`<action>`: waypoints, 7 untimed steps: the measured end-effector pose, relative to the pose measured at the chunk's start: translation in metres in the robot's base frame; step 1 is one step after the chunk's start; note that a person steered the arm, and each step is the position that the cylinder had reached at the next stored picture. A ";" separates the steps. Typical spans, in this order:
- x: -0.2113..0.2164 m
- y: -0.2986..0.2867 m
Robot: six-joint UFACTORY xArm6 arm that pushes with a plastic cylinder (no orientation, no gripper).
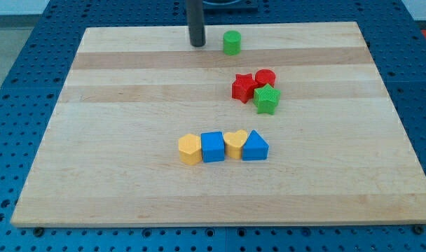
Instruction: Move the green circle closer to the red star and red circle
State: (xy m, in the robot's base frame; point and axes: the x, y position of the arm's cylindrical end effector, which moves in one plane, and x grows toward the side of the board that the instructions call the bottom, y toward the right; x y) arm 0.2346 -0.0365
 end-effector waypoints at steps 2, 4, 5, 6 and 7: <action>-0.006 0.091; 0.008 0.089; -0.005 0.083; -0.005 0.058; 0.007 0.052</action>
State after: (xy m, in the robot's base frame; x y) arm 0.2411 0.0155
